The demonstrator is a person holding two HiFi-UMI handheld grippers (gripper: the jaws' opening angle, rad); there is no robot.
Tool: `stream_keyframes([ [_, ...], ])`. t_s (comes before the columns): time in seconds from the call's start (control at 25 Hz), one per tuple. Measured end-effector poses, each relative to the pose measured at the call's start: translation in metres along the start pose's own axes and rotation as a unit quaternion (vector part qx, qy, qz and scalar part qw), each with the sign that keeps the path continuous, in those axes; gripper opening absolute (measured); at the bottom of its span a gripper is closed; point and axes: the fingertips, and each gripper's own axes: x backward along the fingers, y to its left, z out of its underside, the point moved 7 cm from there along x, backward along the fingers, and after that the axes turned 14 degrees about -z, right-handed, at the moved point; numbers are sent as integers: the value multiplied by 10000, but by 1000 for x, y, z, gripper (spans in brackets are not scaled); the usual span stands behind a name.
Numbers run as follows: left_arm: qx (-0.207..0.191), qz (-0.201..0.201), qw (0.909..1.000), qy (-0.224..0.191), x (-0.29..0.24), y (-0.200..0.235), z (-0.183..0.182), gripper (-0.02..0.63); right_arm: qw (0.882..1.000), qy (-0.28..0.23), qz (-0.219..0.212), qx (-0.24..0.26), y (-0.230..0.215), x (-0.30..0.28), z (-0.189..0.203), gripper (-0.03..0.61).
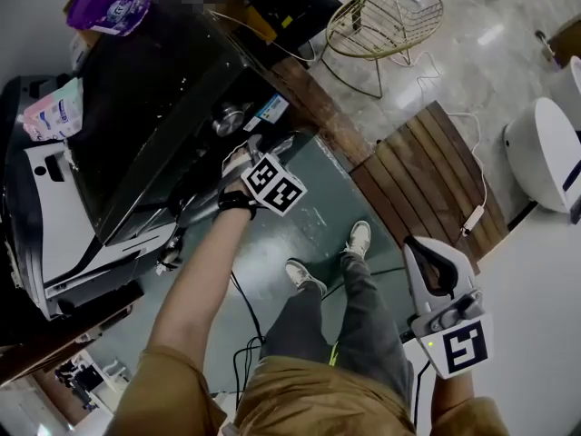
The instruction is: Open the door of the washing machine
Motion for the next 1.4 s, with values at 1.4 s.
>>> stream_keyframes([
  [1.4, -2023, -478, 9653, 1578, -82, -17, -6, 206, 9994, 186, -13, -306, -3, 18, 63, 5],
])
